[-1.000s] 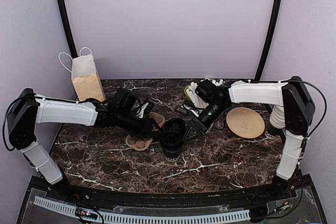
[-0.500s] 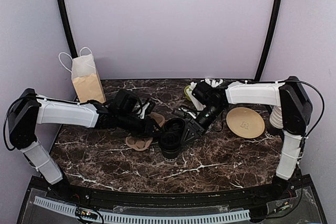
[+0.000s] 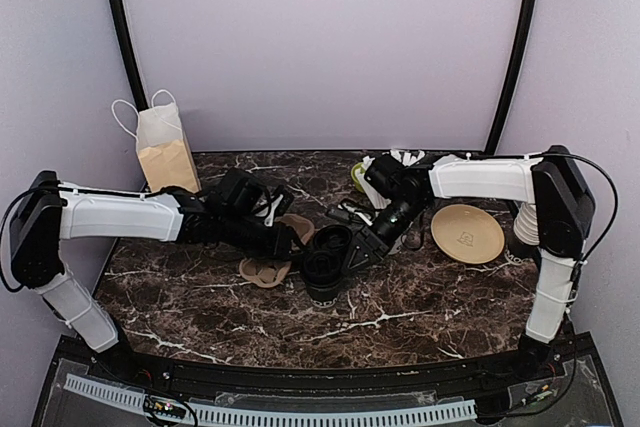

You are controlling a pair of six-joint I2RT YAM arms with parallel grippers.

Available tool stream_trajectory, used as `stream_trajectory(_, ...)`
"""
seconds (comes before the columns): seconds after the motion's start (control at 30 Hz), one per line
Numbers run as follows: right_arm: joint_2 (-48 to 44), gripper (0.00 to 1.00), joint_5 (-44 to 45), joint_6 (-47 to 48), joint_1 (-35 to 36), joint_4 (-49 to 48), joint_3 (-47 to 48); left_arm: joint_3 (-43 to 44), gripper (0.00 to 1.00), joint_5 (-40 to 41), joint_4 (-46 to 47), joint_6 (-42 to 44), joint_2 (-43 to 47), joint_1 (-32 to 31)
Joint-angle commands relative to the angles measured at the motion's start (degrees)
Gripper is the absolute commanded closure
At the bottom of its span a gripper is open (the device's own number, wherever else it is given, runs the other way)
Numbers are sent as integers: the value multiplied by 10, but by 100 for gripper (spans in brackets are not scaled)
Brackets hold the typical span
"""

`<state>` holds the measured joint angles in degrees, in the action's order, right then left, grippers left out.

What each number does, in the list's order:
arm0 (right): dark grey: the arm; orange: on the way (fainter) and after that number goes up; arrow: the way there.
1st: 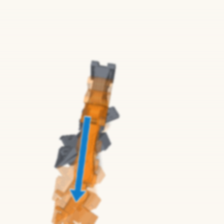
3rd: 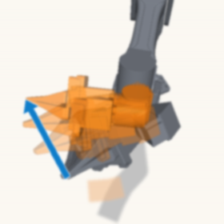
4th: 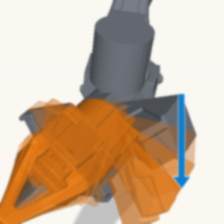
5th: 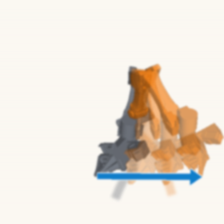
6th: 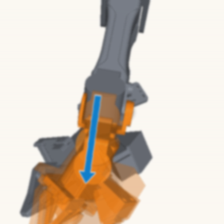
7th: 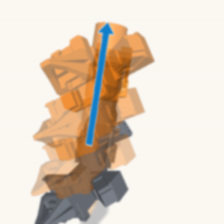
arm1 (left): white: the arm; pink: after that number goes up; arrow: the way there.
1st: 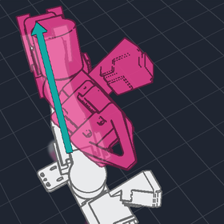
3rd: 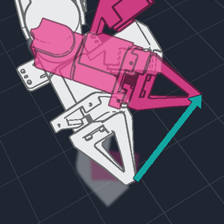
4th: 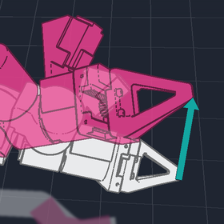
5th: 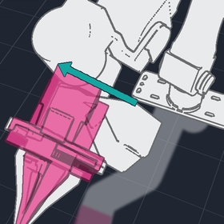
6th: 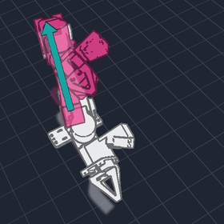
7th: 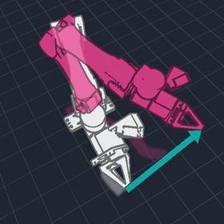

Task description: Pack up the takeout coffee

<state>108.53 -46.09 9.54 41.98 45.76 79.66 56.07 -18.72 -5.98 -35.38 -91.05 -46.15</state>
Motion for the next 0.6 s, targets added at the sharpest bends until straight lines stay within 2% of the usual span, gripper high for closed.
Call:
stream_trajectory(0.0, -3, 53, 10, 26, 7, -5, -4, 22, 54, 22, -34, 21, 17, -4)
stream_trajectory(0.3, -33, 49, 19, 32, 7, -1, -18, 38, 47, -5, 9, 8, 27, -4)
stream_trajectory(0.57, -54, 47, 38, 41, 7, 1, -35, 18, 41, 12, -38, -1, 74, -4)
